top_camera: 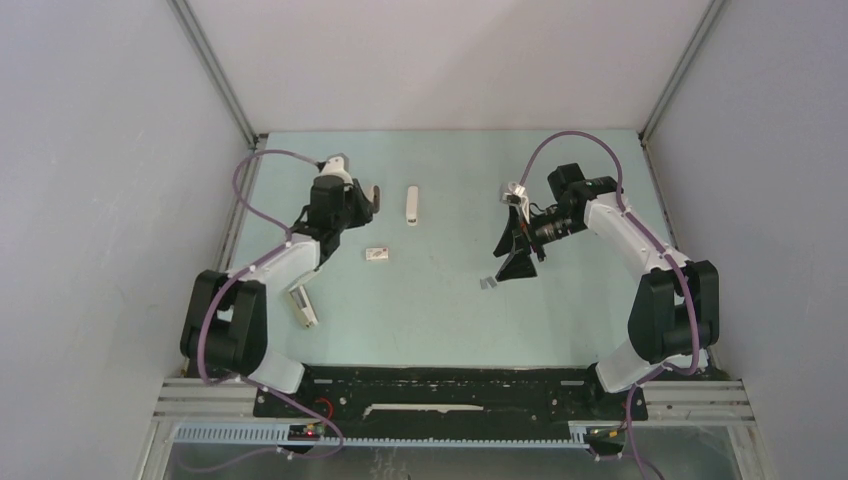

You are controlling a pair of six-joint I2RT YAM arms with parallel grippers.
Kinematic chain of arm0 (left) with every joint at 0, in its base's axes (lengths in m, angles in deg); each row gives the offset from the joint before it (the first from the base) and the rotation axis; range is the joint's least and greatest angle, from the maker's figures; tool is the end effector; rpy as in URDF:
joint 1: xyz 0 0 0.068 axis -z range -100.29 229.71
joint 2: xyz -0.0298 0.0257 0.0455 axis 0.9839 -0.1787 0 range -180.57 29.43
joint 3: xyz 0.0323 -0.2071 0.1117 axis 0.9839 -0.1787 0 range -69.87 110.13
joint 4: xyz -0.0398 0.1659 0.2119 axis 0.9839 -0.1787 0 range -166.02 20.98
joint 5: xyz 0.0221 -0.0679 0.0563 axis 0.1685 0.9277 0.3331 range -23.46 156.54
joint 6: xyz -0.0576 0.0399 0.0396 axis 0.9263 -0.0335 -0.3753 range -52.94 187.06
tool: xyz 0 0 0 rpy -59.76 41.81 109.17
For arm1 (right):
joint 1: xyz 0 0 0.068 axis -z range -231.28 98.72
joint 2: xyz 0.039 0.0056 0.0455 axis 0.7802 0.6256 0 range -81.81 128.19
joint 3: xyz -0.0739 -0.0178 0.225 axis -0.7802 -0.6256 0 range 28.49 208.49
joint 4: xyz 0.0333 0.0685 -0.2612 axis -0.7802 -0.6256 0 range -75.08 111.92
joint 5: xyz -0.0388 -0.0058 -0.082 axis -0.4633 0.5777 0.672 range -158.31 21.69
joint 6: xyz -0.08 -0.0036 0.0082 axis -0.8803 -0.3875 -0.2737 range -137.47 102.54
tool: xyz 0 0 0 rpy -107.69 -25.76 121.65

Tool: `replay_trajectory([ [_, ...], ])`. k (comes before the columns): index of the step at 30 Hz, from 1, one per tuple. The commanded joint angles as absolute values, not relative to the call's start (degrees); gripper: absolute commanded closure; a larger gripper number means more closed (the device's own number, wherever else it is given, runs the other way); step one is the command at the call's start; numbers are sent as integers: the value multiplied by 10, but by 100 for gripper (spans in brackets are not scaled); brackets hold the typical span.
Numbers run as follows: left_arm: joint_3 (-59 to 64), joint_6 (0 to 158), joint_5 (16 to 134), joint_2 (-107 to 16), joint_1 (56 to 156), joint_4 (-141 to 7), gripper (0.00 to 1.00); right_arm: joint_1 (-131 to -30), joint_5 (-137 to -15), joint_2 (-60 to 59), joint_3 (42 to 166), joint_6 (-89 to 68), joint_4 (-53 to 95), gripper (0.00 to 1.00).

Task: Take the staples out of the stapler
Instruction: Place the stapler at the center of the board.

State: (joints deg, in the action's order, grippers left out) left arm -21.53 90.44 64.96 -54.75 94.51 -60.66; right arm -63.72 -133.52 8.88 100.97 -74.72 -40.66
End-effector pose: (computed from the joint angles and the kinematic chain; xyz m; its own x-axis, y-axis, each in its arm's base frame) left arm 0.3555 -0.0919 0.1720 -0.5014 -0.2778 -0.8194 0.0356 0.9396 -0.3404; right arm 0.2808 0.1267 0.2159 -0.3260 -0.4332 -0.8403 -0.9364 0.0255 0.3501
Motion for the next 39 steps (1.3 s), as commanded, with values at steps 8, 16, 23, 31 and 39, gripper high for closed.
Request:
replay_trajectory([
  [8,-23,935,726,-751,942,-733,100,-635,-1346,70,1011,-763,-417,11],
  [16,48,923,695,-809,958,-800,75,-635,-1345,71,1011,-764,-417,11],
  [23,52,912,702,-799,962,-812,50,-635,-1346,70,1011,-767,-419,11],
  [31,-34,901,679,-645,962,-769,45,-635,-1348,55,1011,-771,-424,11],
  [39,-248,918,623,-387,962,-667,39,-648,-1342,33,1011,-778,-426,11],
])
